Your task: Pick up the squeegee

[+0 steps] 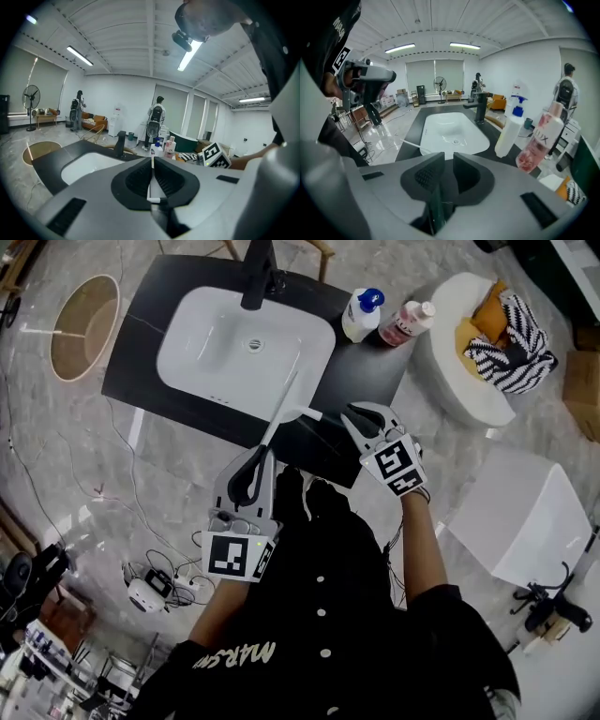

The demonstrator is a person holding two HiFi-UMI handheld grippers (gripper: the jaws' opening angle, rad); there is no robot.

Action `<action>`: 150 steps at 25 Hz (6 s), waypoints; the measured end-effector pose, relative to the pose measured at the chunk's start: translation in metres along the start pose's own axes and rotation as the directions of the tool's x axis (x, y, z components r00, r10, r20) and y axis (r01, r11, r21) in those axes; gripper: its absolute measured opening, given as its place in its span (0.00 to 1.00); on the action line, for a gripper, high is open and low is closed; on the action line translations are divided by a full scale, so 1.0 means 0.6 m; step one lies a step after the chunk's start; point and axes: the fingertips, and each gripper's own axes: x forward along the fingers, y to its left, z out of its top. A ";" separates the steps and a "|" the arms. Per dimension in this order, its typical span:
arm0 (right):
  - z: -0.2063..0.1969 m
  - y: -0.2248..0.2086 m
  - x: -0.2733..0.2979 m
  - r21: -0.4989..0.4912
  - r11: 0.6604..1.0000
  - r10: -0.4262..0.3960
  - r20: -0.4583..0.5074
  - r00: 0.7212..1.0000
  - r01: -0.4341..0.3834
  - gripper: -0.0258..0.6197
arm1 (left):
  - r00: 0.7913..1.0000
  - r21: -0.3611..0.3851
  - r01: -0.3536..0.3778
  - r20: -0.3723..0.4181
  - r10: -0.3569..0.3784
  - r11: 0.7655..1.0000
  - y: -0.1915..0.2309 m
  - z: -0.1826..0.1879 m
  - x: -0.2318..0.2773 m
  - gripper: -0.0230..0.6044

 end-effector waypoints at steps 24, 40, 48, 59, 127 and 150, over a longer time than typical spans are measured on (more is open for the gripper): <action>-0.116 0.068 0.138 -0.089 0.984 0.134 -0.197 0.971 -0.154 0.27 | 0.993 -0.057 0.018 -0.117 -0.024 0.998 -0.002 -0.135 0.014 0.07; -0.108 0.068 0.125 -0.088 0.990 0.092 -0.161 0.983 -0.107 0.18 | 0.995 -0.061 0.006 -0.101 -0.012 0.998 -0.003 -0.128 0.001 0.07; -0.032 0.045 0.088 -0.077 0.996 0.044 -0.063 0.997 -0.049 0.18 | 0.999 -0.017 0.024 -0.040 -0.025 1.000 -0.007 -0.073 -0.001 0.07; 0.115 -0.008 -0.022 -0.010 0.996 -0.091 0.120 0.989 0.092 0.18 | 0.995 0.039 0.090 0.046 -0.092 0.995 -0.026 0.027 0.007 0.07; 0.329 -0.151 -0.439 0.353 0.799 -0.589 0.624 0.513 0.487 0.18 | 0.929 0.236 0.051 0.345 -0.133 0.970 -0.039 0.332 0.071 0.07; 0.335 -0.128 -0.448 0.343 0.806 -0.579 0.626 0.522 0.483 0.18 | 0.927 0.246 0.055 0.347 -0.141 0.968 -0.058 0.332 0.051 0.07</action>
